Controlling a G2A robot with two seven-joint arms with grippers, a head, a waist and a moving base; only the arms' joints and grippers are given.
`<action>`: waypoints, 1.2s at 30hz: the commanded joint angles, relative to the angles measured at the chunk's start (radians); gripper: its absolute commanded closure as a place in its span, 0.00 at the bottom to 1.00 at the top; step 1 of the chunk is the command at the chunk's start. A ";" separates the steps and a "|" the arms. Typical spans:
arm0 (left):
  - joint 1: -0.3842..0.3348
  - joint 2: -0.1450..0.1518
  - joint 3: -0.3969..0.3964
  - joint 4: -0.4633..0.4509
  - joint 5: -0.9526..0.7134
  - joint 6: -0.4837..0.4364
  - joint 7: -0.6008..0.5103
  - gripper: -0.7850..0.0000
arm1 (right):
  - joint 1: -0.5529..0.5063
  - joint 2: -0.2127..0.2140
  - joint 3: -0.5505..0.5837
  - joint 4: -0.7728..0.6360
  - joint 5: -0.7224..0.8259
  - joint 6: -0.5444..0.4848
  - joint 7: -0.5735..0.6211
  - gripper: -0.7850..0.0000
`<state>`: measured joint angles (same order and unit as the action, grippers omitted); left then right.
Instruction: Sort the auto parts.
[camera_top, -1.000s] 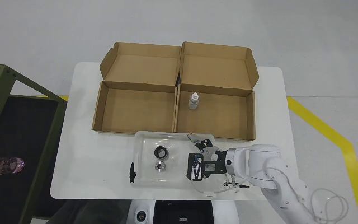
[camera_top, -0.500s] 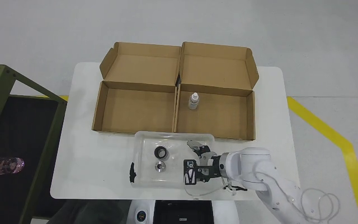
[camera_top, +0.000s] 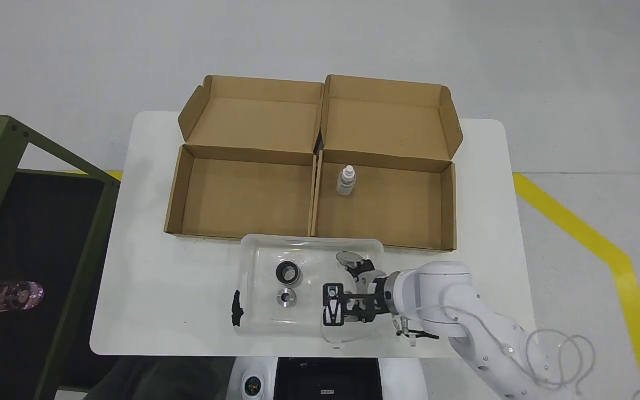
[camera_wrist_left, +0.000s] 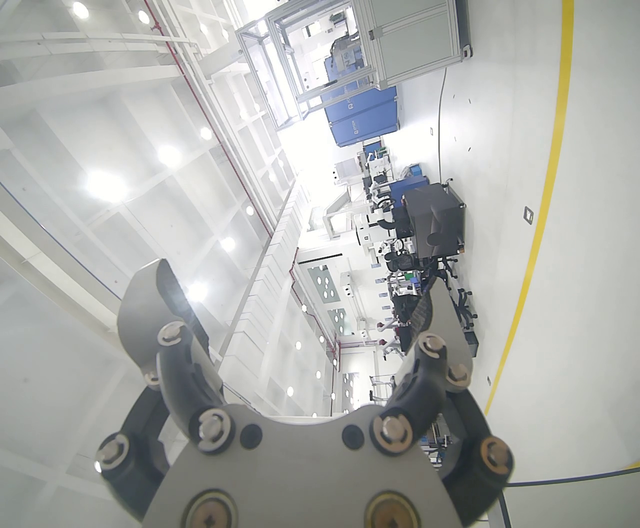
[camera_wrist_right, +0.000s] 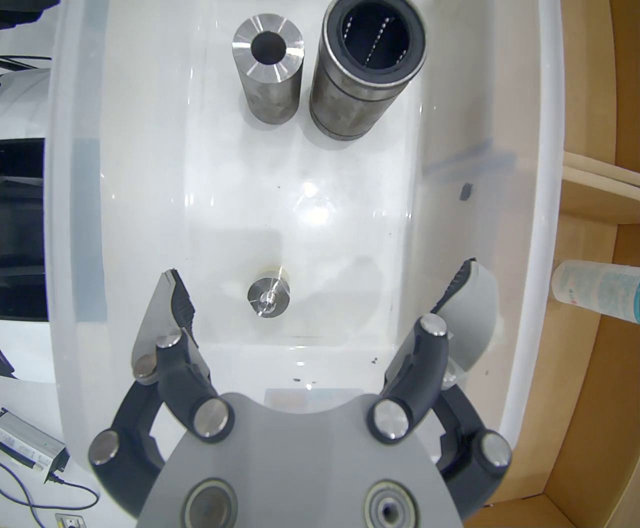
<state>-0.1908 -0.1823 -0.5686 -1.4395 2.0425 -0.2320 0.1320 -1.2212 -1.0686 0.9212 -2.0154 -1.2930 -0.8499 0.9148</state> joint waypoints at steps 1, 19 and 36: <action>0.000 0.000 0.000 0.000 0.000 0.000 0.000 0.00 | 0.003 0.000 -0.008 0.001 -0.001 0.002 0.015 0.00; 0.000 0.000 0.000 0.000 0.000 0.000 0.000 0.00 | 0.036 0.009 -0.077 0.032 -0.012 0.019 0.074 0.53; 0.000 0.000 0.000 0.000 0.000 0.000 0.000 0.00 | 0.082 0.028 -0.108 0.005 0.034 -0.004 0.034 1.00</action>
<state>-0.1908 -0.1823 -0.5686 -1.4395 2.0425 -0.2320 0.1320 -1.1406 -1.0418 0.8088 -2.0039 -1.2572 -0.8512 0.9605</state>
